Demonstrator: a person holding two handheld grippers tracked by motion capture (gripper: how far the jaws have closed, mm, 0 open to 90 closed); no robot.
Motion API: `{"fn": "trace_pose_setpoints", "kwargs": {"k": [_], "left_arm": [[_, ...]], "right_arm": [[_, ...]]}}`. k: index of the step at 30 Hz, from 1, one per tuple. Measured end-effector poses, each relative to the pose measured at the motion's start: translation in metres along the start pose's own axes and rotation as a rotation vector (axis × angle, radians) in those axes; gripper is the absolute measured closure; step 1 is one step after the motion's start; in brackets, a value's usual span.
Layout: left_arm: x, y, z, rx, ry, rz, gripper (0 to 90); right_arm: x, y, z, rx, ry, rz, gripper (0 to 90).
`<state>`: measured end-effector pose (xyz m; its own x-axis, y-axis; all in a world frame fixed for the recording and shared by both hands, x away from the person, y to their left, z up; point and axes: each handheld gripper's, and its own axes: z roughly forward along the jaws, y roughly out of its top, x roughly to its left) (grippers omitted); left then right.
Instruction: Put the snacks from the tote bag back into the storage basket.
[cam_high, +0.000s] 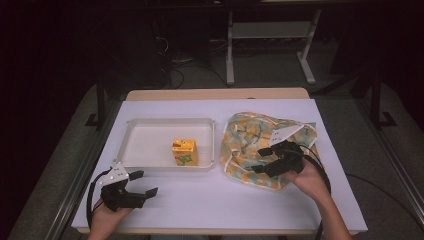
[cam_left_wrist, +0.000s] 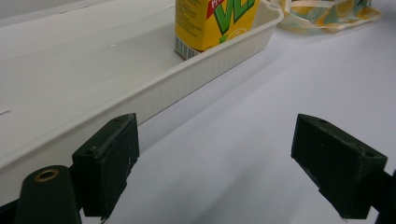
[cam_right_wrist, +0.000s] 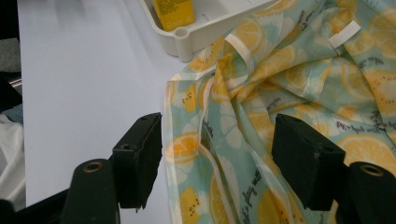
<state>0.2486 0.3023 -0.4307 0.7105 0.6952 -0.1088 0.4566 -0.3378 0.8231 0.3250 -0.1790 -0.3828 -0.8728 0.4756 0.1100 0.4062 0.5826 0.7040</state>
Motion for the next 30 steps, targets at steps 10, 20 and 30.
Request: {"fn": "trace_pose_setpoints", "kwargs": {"k": [10,20,30], "left_arm": [[-0.001,0.0,0.001,-0.004,0.002,0.0,14.7],[-0.002,0.0,0.001,-0.001,0.001,0.003,14.7],[-0.002,0.001,-0.001,-0.007,0.0,0.019,14.7]], "right_arm": [[0.005,-0.018,-0.008,-0.008,0.002,0.017,32.7],[0.012,-0.044,-0.011,-0.016,-0.006,0.046,32.8],[0.034,-0.071,-0.011,-0.087,-0.069,0.08,29.3]]}}
